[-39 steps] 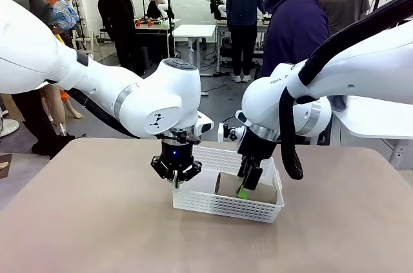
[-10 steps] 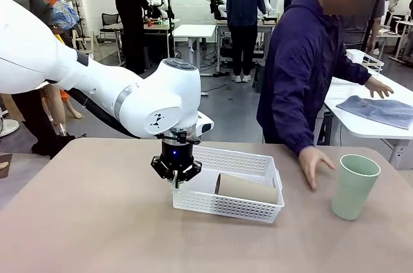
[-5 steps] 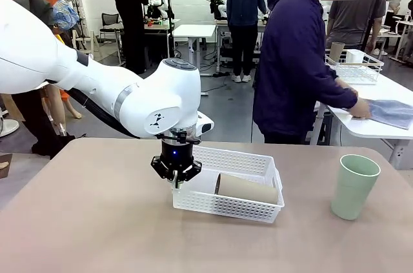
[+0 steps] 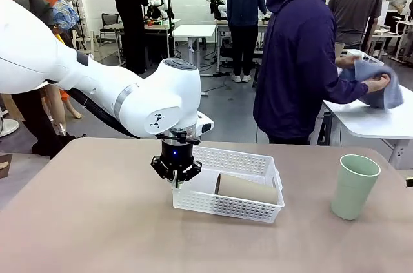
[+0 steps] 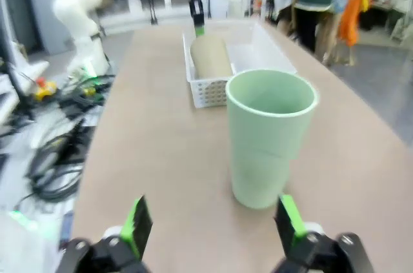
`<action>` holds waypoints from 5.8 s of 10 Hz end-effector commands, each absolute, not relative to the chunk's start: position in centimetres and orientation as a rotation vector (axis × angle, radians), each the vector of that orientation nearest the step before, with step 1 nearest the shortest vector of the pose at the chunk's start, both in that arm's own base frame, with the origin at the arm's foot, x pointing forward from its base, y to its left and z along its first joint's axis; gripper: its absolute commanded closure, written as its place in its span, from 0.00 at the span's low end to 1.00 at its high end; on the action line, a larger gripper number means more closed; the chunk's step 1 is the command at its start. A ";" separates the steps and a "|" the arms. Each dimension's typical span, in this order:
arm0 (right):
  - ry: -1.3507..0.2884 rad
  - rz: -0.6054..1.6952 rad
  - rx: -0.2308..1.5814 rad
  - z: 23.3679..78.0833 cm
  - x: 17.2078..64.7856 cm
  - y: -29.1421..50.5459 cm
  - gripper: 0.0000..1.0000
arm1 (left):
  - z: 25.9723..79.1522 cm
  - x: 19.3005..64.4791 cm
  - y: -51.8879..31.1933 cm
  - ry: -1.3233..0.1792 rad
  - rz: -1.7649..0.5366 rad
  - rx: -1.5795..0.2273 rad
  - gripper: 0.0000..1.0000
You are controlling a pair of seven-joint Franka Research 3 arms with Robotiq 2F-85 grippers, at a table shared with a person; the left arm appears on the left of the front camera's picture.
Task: Clean and organize the cups into the basket.
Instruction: Pick up the Reusable plastic cup from the right side of the table and stack it inside the Organizing basket in the center of the table.
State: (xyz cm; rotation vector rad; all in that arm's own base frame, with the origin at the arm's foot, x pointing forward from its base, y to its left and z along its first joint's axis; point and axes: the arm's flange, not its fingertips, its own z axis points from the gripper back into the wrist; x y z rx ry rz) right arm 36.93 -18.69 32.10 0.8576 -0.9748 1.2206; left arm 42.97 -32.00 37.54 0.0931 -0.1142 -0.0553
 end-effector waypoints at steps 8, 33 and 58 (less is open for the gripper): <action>-0.949 1.203 0.889 27.0 41.6 -15.3 0.00 | 37.6 42.9 -32.0 -0.117 -0.057 0.092 1.00; -0.791 1.145 1.132 29.1 42.0 -5.8 0.75 | 37.6 42.9 -32.0 -0.117 -0.057 0.092 1.00; -0.235 1.469 0.535 43.2 51.6 22.9 0.19 | 37.6 42.9 -32.0 -0.117 -0.057 0.092 1.00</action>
